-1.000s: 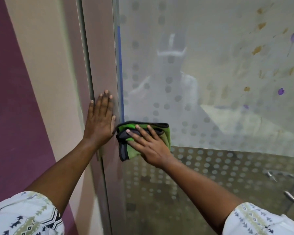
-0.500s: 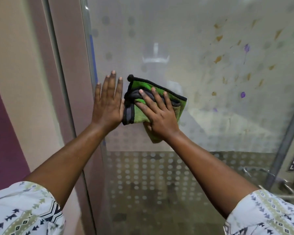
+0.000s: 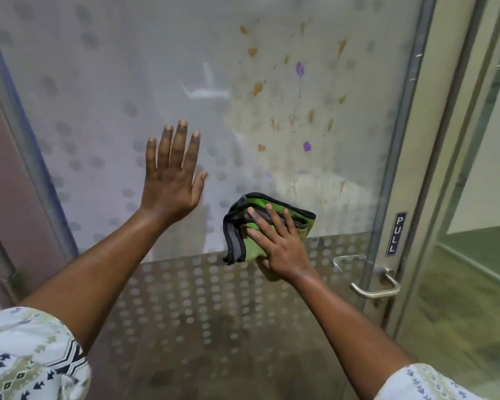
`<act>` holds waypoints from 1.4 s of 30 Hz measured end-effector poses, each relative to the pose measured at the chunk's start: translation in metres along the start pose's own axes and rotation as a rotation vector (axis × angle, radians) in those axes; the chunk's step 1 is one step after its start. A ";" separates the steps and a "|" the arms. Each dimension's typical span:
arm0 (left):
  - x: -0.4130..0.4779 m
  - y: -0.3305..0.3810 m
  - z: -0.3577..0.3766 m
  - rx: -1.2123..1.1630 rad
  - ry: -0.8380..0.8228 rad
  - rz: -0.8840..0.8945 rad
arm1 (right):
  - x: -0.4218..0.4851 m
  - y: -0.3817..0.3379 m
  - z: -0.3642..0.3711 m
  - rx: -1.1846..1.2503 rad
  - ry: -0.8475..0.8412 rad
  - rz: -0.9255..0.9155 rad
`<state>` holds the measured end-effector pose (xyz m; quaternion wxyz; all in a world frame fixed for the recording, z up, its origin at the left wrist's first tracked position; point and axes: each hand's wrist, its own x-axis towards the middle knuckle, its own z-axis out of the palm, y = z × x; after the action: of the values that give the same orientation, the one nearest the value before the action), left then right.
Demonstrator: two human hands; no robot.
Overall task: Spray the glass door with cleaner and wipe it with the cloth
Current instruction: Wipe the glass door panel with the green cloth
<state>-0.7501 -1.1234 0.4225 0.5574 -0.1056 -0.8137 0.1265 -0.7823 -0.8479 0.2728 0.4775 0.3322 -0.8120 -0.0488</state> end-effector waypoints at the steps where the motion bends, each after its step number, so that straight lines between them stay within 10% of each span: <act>1: 0.000 0.001 0.003 0.003 0.010 -0.009 | -0.010 0.011 0.000 -0.006 -0.011 0.014; 12: 0.001 -0.001 0.013 0.026 0.065 -0.010 | -0.120 0.144 -0.018 0.277 0.039 0.773; 18: 0.003 0.000 0.019 0.041 0.094 -0.024 | -0.090 0.093 -0.010 0.491 0.208 1.128; 27: 0.004 0.001 0.020 0.059 0.108 -0.023 | -0.117 0.019 0.029 0.483 -0.125 0.864; 38: 0.004 0.003 0.020 0.054 0.100 -0.035 | -0.052 -0.023 0.018 0.786 0.179 1.835; 42: 0.003 0.003 0.019 0.053 0.096 -0.030 | -0.016 -0.049 0.006 0.724 0.172 1.580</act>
<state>-0.7690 -1.1208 0.4176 0.6003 -0.0845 -0.7839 0.1342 -0.7575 -0.8781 0.2380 0.2963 -0.1942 -0.7312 0.5829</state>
